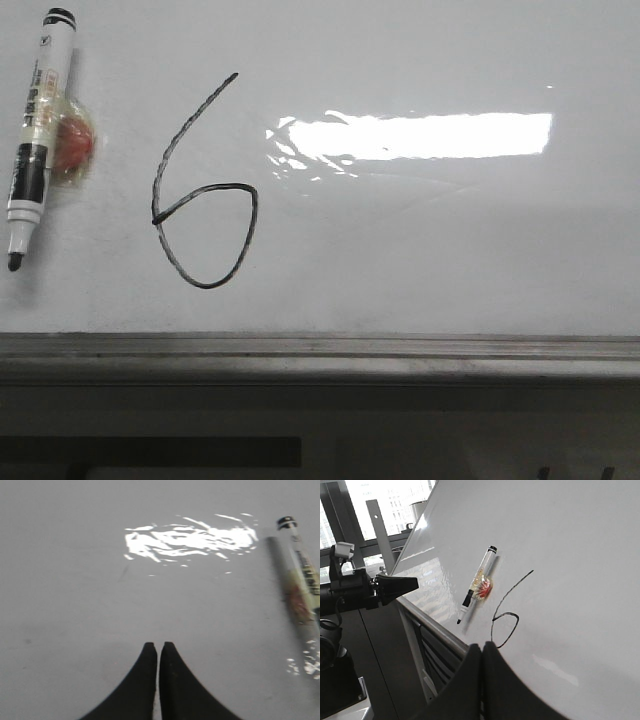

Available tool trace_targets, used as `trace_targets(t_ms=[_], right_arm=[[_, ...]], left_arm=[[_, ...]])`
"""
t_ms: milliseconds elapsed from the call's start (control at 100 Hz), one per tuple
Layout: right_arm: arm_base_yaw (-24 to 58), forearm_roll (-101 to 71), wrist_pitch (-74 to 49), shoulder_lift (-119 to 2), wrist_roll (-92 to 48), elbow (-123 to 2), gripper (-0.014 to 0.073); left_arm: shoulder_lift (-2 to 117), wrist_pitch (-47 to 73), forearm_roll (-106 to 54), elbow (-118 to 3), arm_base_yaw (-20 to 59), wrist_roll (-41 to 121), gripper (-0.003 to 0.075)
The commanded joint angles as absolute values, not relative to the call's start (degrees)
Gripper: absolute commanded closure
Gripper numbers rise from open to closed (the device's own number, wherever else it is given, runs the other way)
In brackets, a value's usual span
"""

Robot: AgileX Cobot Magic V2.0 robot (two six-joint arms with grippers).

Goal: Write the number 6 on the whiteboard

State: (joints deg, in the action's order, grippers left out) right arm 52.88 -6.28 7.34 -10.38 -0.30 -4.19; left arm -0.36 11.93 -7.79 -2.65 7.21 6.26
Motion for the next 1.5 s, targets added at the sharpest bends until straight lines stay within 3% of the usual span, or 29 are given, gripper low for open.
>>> trace_targets(t_ms=[0,160,480,1490], right_arm=[[52.4,-5.6,11.4,-10.8,-0.8,-5.6,0.0658],[52.4,-5.6,11.4,-10.8,-0.8,-5.6,0.0658],[52.4,-5.6,11.4,-10.8,-0.8,-5.6,0.0657],[52.1,-5.4,11.8,-10.8,-0.8,-5.2,0.0657]], left_arm=[[-1.8,8.0,-6.5,-3.6,3.2,2.7,0.0739],[-2.1,7.2,-1.9,0.3,-1.4,-5.2,0.0739],[-2.1,17.0,-0.3,2.8,-1.3,-6.7,0.0739],[-2.1,16.9,-0.3,2.8,-1.3,-6.7,0.0739]])
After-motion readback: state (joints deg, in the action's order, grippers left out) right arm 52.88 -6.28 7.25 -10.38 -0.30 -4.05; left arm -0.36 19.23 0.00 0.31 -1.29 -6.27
